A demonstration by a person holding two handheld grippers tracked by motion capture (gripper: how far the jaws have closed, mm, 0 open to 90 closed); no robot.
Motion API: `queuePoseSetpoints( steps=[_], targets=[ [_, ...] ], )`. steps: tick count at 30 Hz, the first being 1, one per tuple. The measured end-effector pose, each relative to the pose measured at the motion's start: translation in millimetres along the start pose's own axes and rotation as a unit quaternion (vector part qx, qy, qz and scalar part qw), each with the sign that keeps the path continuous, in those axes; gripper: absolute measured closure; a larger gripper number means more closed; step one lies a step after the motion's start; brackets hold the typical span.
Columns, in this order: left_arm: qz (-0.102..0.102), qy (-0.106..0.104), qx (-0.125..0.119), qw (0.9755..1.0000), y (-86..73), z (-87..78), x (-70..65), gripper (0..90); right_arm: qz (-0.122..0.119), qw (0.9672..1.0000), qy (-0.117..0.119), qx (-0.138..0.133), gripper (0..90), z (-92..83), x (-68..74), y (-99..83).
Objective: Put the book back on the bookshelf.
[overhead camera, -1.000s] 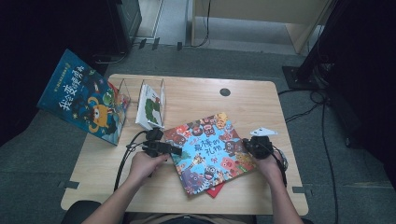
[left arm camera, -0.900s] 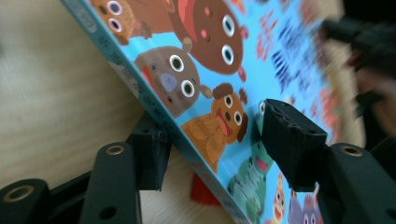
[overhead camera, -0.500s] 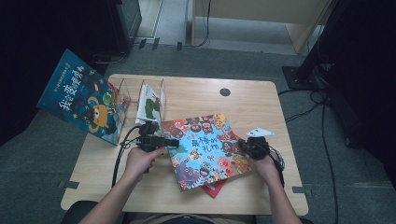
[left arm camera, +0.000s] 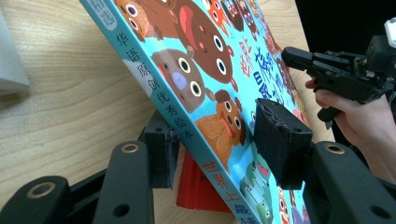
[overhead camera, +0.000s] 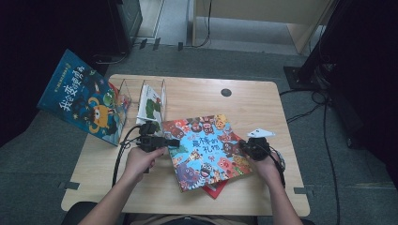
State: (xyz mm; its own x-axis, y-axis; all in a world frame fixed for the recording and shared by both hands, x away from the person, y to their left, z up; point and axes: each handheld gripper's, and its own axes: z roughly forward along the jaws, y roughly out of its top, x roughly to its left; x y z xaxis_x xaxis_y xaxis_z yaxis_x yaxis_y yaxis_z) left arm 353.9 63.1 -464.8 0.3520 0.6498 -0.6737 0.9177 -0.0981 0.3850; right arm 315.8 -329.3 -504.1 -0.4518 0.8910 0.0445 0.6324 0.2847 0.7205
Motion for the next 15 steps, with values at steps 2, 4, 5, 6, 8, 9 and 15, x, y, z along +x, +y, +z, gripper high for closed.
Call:
queuePoseSetpoints(
  steps=[2, 4, 5, 6, 8, 9, 15],
  targets=[
    [-0.001, 0.000, 0.003, 1.0000, 0.1, 0.5, 1.1, 51.5, 0.001, 1.0000, 0.000, 0.000, 90.0, 0.1, 0.0, 0.1],
    [-0.001, 0.003, 0.003, 1.0000, -0.2, 1.3, 1.4, 51.2, 0.002, 1.0000, 0.000, 0.000, 90.0, 0.2, 0.1, 0.1],
    [-0.001, 0.003, 0.005, 1.0000, -0.4, 1.5, 1.7, 51.0, 0.001, 1.0000, -0.001, -0.001, 90.0, 0.3, -0.1, 0.1],
    [-0.001, 0.001, 0.005, 1.0000, -0.7, 1.5, 2.2, 51.1, 0.002, 1.0000, 0.000, 0.000, 90.0, 0.2, 0.2, 0.1],
    [-0.005, -0.006, 0.005, 1.0000, -1.2, 0.6, 3.5, 52.0, 0.001, 1.0000, 0.000, 0.000, 90.0, 0.1, 0.2, 0.2],
    [-0.006, -0.010, 0.005, 0.9999, -1.6, -0.2, 4.1, 52.9, 0.000, 1.0000, -0.001, -0.001, 90.0, 0.3, 0.1, 0.2],
    [-0.012, -0.017, 0.017, 0.9996, -7.9, -0.8, 7.4, 53.9, -0.001, 1.0000, 0.000, -0.001, 90.0, 0.8, 0.3, 0.5]
  ],
)
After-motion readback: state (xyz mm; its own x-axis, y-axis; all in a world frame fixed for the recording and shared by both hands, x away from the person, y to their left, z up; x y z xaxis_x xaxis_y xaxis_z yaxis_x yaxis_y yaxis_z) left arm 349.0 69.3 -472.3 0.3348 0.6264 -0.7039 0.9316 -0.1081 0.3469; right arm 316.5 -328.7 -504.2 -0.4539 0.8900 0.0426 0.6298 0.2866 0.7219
